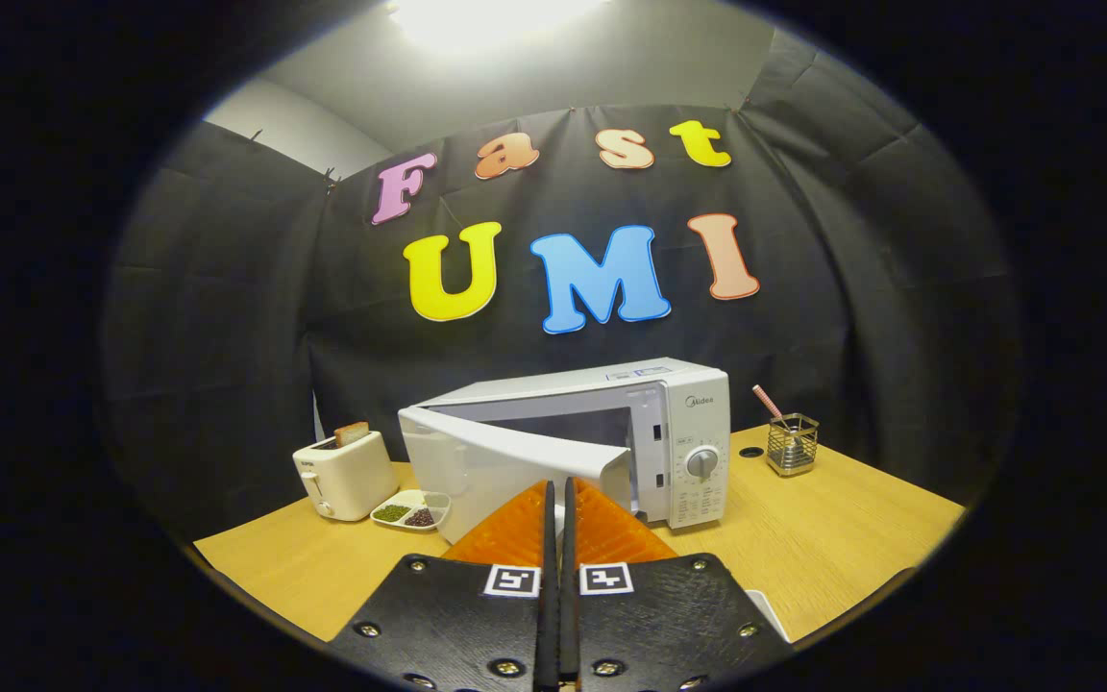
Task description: Open the microwave, put the food inside, and close the microwave door.
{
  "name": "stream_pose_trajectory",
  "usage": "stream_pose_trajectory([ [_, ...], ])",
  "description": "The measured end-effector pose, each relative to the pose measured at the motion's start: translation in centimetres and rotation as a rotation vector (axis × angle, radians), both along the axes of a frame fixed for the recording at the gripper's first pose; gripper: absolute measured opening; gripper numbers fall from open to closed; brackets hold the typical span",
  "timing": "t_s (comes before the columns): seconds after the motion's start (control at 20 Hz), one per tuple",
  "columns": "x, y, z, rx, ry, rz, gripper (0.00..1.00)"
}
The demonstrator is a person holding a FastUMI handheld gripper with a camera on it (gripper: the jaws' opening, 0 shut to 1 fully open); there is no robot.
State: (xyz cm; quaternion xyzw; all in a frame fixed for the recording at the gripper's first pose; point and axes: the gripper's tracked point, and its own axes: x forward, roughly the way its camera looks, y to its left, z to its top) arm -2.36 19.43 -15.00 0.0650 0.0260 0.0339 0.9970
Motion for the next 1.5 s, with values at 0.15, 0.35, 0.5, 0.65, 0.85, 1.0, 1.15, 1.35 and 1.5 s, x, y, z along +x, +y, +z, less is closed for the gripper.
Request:
stream_pose_trajectory([
  [0.15, 1.7, -1.5, 0.0, -0.03, -0.007, -0.024, 0.01],
  [0.35, 4.2, -3.9, -0.1, -0.039, 0.001, -0.066, 0.01],
  [0.5, 6.4, -5.1, -0.4, -0.051, 0.016, -0.086, 0.01],
  [0.65, 8.5, -5.7, -0.4, -0.04, 0.036, -0.08, 0.01],
  [0.85, 11.4, -6.8, -0.5, -0.016, 0.06, -0.09, 0.01],
  [1.0, 13.0, -7.1, -0.4, -0.04, 0.055, -0.082, 0.01],
  [1.15, 14.6, -7.4, -0.5, -0.029, 0.057, -0.069, 0.01],
  [1.35, 16.8, -7.8, -0.5, -0.054, 0.054, -0.075, 0.01],
  [1.5, 17.3, -7.8, -0.5, -0.059, 0.046, -0.08, 0.02],
])
